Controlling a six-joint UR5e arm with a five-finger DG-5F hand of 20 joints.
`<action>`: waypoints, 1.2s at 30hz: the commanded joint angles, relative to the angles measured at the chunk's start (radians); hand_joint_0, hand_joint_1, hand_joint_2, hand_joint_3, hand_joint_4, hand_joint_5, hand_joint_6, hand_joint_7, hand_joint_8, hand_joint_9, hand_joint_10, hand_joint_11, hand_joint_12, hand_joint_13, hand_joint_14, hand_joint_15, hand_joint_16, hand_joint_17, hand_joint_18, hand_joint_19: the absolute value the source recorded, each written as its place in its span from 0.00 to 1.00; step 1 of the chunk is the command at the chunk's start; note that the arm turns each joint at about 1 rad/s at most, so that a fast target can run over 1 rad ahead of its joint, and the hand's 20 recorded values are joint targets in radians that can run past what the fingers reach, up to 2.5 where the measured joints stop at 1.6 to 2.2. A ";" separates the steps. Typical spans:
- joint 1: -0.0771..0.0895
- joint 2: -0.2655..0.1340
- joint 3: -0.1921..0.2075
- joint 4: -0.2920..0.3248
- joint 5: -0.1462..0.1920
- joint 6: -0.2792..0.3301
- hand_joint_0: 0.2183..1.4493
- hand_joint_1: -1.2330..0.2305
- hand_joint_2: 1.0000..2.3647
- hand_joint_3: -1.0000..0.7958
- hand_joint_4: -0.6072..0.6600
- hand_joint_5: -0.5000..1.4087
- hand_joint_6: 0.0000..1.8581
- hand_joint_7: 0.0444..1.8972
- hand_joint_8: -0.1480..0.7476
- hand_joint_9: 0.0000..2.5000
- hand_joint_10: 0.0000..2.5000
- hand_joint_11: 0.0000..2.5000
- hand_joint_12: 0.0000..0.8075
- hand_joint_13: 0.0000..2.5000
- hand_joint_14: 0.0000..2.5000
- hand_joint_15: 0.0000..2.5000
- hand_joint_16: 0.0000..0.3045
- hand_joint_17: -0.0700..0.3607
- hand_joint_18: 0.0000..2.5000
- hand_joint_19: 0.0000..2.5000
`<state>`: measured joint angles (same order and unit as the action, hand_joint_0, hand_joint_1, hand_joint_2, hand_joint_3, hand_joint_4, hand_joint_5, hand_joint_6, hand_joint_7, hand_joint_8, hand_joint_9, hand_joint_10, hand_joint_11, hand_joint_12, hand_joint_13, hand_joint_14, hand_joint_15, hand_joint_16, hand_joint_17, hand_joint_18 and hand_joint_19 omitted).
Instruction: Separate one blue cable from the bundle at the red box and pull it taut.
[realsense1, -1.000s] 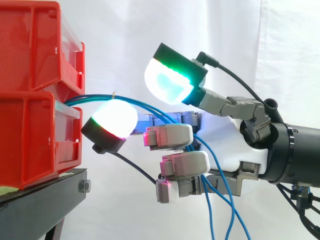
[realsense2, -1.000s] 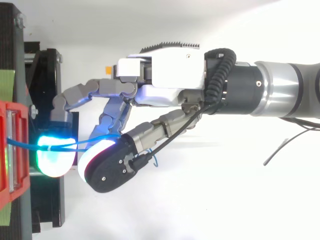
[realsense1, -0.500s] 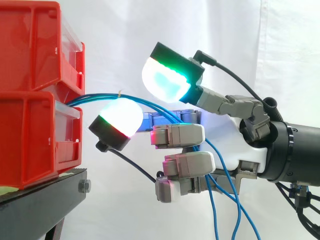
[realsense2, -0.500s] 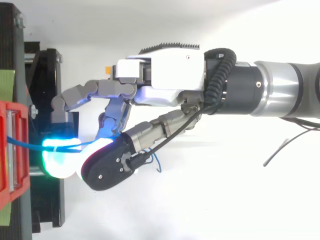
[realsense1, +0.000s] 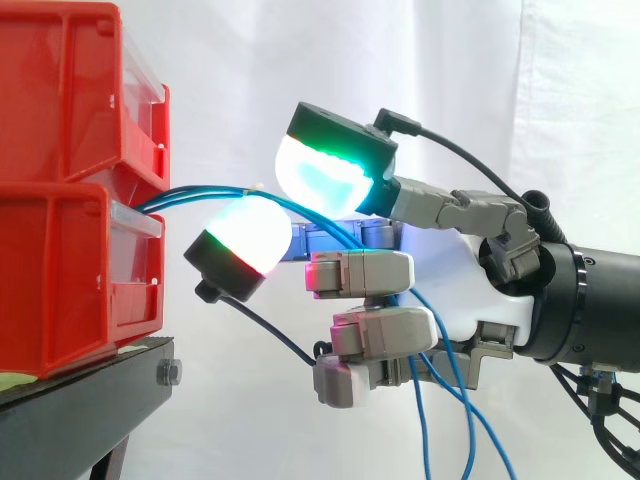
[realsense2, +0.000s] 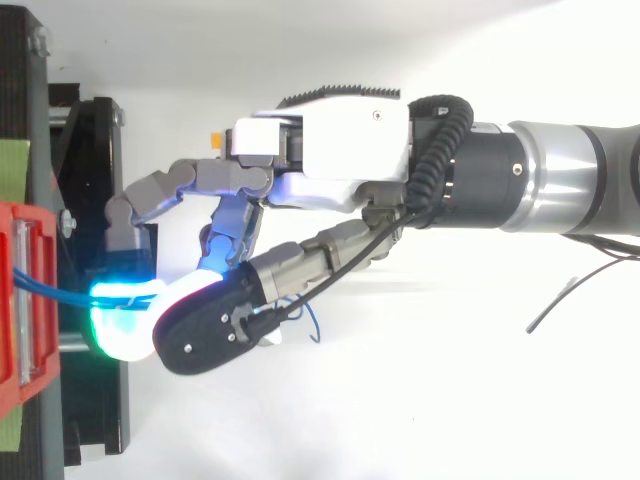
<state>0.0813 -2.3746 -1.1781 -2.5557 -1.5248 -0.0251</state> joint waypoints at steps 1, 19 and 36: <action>0.000 0.000 0.000 0.000 0.000 -0.007 0.36 0.36 0.01 0.49 0.55 0.18 0.39 0.46 0.33 0.50 0.00 0.71 0.38 0.55 0.01 0.48 0.17 0.43 0.40 0.36; -0.003 0.000 0.000 0.005 0.005 -0.061 0.30 0.49 0.01 0.40 0.55 0.17 0.48 0.39 0.34 0.53 0.00 0.72 0.37 0.55 0.01 0.49 0.16 0.42 0.41 0.38; -0.005 0.000 0.000 0.014 0.005 -0.087 0.43 0.24 0.00 0.32 0.50 0.15 0.52 0.32 0.35 0.48 0.03 0.75 0.38 0.52 0.01 0.48 0.17 0.44 0.41 0.35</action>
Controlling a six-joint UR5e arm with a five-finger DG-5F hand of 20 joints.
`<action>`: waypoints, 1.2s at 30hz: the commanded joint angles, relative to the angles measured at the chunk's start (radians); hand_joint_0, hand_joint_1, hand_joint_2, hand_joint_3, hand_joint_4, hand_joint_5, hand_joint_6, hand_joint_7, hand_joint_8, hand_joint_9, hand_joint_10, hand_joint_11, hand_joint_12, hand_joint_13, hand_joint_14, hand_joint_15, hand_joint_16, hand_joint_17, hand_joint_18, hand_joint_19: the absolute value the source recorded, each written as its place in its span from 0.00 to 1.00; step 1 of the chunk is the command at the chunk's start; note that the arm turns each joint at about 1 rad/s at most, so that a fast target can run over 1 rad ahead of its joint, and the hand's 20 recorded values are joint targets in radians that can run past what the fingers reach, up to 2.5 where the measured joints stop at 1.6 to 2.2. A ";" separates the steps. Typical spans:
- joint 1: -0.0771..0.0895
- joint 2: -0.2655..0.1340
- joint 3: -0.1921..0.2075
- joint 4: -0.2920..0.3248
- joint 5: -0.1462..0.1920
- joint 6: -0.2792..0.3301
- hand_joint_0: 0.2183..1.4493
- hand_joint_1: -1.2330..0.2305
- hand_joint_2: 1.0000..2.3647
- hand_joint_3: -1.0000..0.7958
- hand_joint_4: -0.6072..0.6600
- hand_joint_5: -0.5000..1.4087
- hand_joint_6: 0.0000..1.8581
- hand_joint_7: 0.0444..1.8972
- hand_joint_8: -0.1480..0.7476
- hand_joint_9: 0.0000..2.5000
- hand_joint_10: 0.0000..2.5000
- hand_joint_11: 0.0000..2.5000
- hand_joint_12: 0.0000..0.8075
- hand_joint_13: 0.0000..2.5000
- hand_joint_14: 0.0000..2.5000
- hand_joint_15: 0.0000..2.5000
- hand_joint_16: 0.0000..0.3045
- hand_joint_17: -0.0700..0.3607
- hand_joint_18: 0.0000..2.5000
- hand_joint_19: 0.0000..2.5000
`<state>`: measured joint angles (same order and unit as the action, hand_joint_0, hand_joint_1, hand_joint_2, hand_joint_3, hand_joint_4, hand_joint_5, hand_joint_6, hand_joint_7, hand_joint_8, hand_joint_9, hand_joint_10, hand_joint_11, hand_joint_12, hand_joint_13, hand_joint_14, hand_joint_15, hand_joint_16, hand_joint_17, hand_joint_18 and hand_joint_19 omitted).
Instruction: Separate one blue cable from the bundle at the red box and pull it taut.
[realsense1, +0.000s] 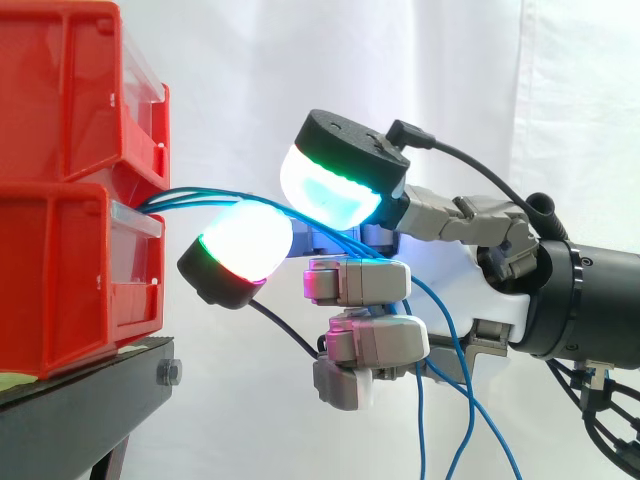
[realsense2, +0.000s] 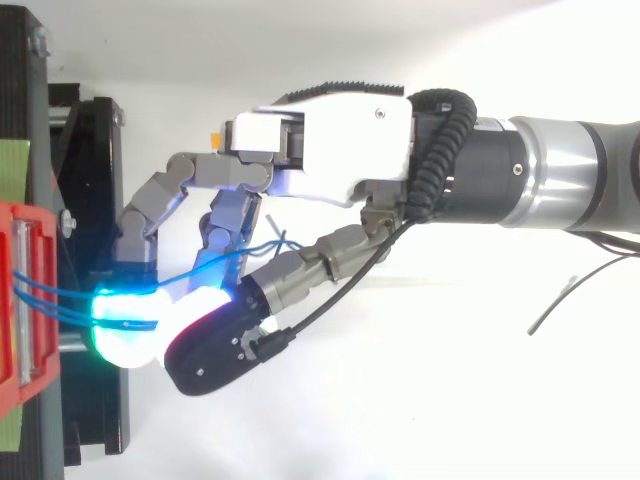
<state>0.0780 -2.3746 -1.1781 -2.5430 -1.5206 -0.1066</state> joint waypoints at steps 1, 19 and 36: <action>0.000 0.000 0.000 0.001 -0.001 -0.007 0.44 0.24 0.00 0.29 0.50 0.15 0.52 0.32 0.36 0.48 0.04 0.75 0.38 0.52 0.01 0.48 0.17 0.43 0.41 0.36; 0.003 0.000 0.000 0.007 0.000 -0.013 0.31 0.53 0.00 0.30 0.50 0.18 0.49 0.37 0.34 0.56 0.00 0.74 0.39 0.55 0.01 0.48 0.16 0.42 0.44 0.40; 0.006 0.000 0.000 0.016 -0.001 -0.018 0.47 0.23 0.00 0.28 0.37 0.17 0.52 0.42 0.32 0.52 0.00 0.74 0.40 0.51 0.01 0.47 0.16 0.42 0.41 0.35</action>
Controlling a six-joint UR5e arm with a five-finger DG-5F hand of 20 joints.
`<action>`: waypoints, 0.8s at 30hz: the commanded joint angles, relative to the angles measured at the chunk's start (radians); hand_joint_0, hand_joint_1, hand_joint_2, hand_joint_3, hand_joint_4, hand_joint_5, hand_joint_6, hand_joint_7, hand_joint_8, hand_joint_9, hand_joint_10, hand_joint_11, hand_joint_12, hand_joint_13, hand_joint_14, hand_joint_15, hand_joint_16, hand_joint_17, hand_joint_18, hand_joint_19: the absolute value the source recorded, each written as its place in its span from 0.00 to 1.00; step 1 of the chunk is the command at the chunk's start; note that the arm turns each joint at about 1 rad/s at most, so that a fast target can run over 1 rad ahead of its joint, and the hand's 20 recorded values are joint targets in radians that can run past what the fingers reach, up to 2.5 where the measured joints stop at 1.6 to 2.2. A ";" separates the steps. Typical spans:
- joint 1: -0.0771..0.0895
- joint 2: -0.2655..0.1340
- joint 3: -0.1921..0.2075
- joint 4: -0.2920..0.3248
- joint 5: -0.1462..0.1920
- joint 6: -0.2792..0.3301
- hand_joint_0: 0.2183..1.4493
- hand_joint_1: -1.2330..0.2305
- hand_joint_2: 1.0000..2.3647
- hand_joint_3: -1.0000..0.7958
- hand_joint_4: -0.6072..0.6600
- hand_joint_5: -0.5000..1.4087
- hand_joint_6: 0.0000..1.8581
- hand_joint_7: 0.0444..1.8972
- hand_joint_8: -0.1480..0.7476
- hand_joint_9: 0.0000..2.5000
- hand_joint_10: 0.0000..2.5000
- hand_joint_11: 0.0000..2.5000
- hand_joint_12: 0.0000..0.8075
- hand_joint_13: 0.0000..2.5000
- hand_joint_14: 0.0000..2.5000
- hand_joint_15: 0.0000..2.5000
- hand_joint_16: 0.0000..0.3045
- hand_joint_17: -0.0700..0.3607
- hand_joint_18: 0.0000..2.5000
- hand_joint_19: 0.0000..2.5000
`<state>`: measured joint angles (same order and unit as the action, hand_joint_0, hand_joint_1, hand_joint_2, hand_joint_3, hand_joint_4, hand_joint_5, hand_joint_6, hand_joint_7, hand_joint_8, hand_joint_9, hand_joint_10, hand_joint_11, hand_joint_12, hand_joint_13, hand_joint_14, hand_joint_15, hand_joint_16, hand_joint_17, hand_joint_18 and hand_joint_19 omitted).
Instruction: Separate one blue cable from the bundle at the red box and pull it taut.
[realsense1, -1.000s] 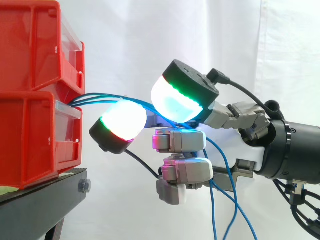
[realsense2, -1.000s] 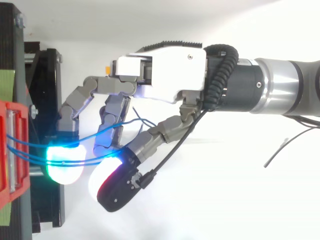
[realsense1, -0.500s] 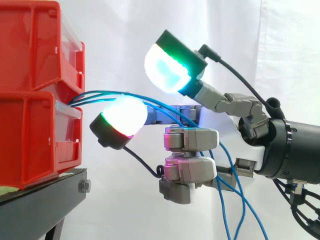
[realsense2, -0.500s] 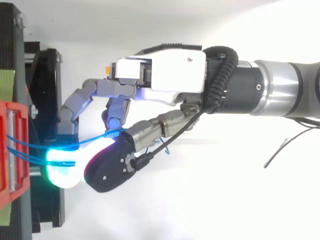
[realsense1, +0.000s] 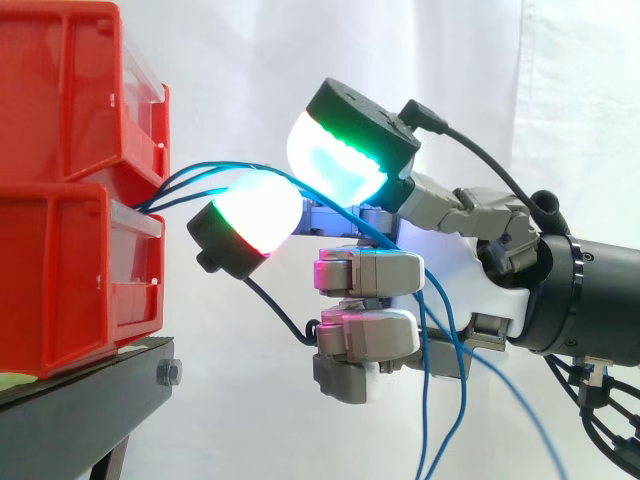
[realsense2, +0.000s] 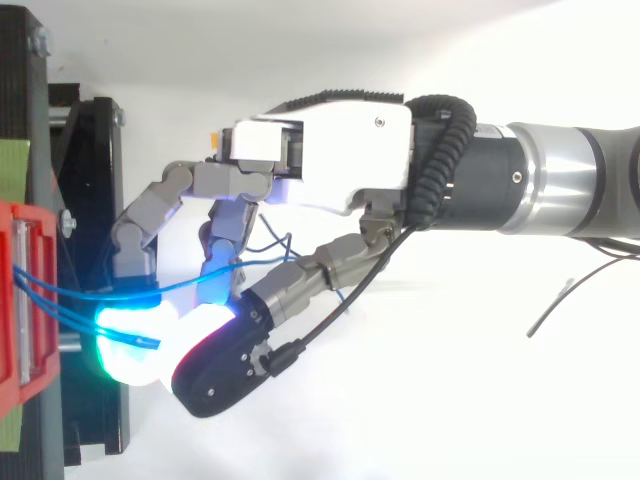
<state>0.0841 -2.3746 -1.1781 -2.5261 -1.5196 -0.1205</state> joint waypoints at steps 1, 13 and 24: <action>0.000 0.000 0.000 0.000 -0.002 -0.005 0.47 0.23 0.00 0.28 0.37 0.17 0.52 0.41 0.32 0.52 0.00 0.74 0.39 0.51 0.01 0.47 0.16 0.42 0.41 0.35; 0.000 0.000 0.000 0.000 -0.004 -0.013 0.23 0.17 0.00 0.28 0.50 0.19 0.52 0.38 0.38 0.53 0.00 0.72 0.44 0.51 0.01 0.46 0.18 0.45 0.42 0.35; 0.000 0.000 0.000 -0.003 -0.005 -0.013 0.26 0.54 0.00 0.28 0.49 0.20 0.49 0.41 0.35 0.56 0.01 0.68 0.42 0.52 0.01 0.46 0.17 0.43 0.42 0.38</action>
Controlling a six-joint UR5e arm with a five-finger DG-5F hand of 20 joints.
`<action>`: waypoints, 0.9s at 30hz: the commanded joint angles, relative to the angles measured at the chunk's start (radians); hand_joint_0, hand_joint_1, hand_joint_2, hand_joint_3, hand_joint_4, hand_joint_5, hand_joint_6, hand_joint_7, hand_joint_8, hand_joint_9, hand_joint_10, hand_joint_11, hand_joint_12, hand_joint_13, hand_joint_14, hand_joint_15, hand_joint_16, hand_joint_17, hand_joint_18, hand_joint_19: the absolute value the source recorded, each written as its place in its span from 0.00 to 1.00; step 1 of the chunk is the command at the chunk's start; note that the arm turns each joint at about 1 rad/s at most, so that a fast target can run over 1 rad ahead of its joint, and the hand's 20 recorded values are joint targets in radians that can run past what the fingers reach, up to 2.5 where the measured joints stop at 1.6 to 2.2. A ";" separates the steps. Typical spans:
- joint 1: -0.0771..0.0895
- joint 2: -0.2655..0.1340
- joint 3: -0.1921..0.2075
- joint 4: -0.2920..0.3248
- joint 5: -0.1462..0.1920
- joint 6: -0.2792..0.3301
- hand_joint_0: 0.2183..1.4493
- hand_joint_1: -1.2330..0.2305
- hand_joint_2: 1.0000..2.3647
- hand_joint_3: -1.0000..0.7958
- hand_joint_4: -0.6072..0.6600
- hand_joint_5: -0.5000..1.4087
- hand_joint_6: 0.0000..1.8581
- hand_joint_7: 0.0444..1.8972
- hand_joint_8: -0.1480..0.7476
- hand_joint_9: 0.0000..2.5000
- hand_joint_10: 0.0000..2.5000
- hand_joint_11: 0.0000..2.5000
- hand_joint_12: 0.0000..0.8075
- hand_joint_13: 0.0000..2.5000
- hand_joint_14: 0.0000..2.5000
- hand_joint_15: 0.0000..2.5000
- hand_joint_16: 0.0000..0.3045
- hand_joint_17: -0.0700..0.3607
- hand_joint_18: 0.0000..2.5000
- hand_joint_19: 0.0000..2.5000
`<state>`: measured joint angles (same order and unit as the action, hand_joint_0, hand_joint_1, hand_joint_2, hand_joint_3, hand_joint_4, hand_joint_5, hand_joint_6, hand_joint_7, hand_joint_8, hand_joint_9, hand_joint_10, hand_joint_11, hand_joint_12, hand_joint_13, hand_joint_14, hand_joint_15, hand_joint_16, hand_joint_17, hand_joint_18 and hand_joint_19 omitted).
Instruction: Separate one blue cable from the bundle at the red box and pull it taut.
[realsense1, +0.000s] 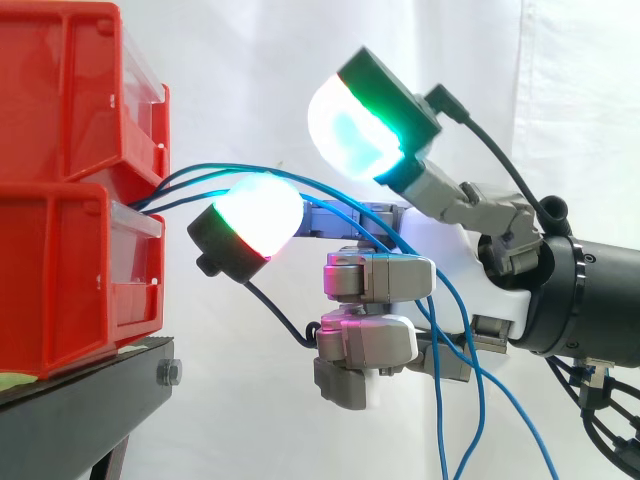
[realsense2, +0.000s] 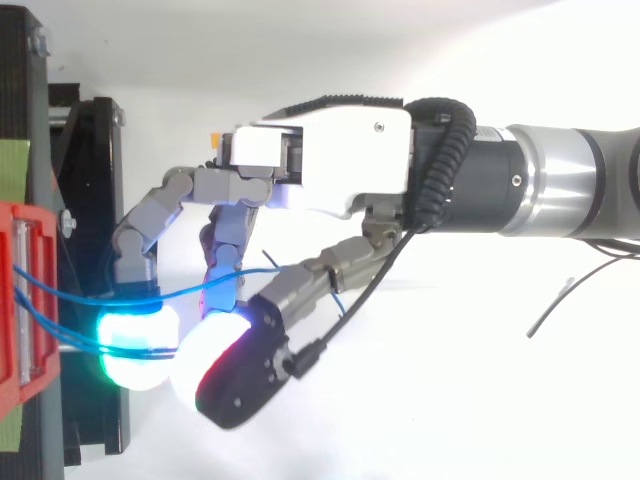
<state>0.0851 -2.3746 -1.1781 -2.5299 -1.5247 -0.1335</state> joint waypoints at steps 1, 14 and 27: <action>-0.001 0.000 0.000 0.002 0.000 0.000 0.27 0.54 0.00 0.28 0.49 0.20 0.49 0.42 0.34 0.56 0.01 0.68 0.41 0.51 0.01 0.47 0.17 0.43 0.41 0.38; -0.001 0.000 0.000 0.000 0.000 0.000 0.39 0.23 0.01 0.34 0.40 0.18 0.50 0.42 0.31 0.52 0.01 0.70 0.39 0.49 0.01 0.46 0.16 0.42 0.40 0.37; -0.001 0.000 0.000 -0.003 0.000 -0.035 0.38 0.15 0.00 0.28 0.38 0.20 0.51 0.46 0.31 0.54 0.01 0.70 0.39 0.48 0.01 0.46 0.16 0.41 0.40 0.35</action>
<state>0.0844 -2.3746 -1.1781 -2.5322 -1.5248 -0.1643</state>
